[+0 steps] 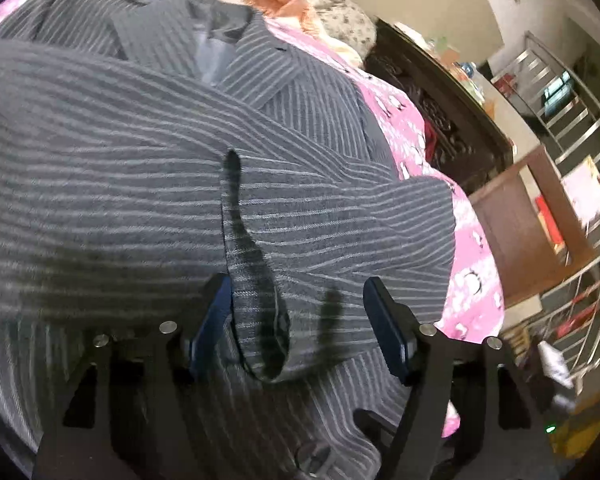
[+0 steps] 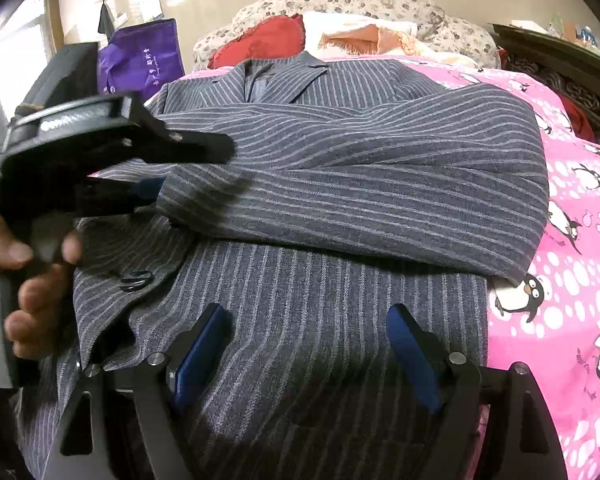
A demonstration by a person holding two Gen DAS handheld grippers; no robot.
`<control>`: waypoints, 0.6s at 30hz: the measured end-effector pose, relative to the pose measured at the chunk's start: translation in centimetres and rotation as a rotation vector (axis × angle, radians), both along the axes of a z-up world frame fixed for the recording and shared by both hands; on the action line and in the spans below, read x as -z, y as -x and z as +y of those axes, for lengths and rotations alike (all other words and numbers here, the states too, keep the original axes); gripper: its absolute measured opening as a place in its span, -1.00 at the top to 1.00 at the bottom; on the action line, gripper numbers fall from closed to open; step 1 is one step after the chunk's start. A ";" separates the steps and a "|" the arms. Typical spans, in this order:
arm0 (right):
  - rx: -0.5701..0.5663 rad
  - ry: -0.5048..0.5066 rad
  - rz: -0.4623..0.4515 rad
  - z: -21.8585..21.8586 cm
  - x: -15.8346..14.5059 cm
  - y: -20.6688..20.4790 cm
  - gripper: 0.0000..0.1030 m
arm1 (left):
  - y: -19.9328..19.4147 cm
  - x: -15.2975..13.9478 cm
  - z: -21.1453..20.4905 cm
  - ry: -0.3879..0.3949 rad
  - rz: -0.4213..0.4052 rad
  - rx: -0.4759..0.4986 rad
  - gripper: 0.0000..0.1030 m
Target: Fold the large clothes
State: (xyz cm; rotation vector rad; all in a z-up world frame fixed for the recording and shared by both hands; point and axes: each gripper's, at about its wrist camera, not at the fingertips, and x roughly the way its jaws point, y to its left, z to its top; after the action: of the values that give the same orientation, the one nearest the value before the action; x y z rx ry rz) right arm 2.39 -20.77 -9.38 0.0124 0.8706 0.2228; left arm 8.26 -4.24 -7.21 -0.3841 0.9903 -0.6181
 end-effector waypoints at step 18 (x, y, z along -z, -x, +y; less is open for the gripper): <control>0.000 0.004 -0.001 0.0 0.0 0.0 -0.57 | -0.3 0.7 0.2 0.117 0.059 0.073 -0.33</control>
State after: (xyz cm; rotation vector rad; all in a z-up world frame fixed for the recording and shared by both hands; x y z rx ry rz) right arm 2.43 -20.73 -9.35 0.0090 0.8702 0.2207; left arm 8.60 -4.07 -7.91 -0.4735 1.0305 -0.7363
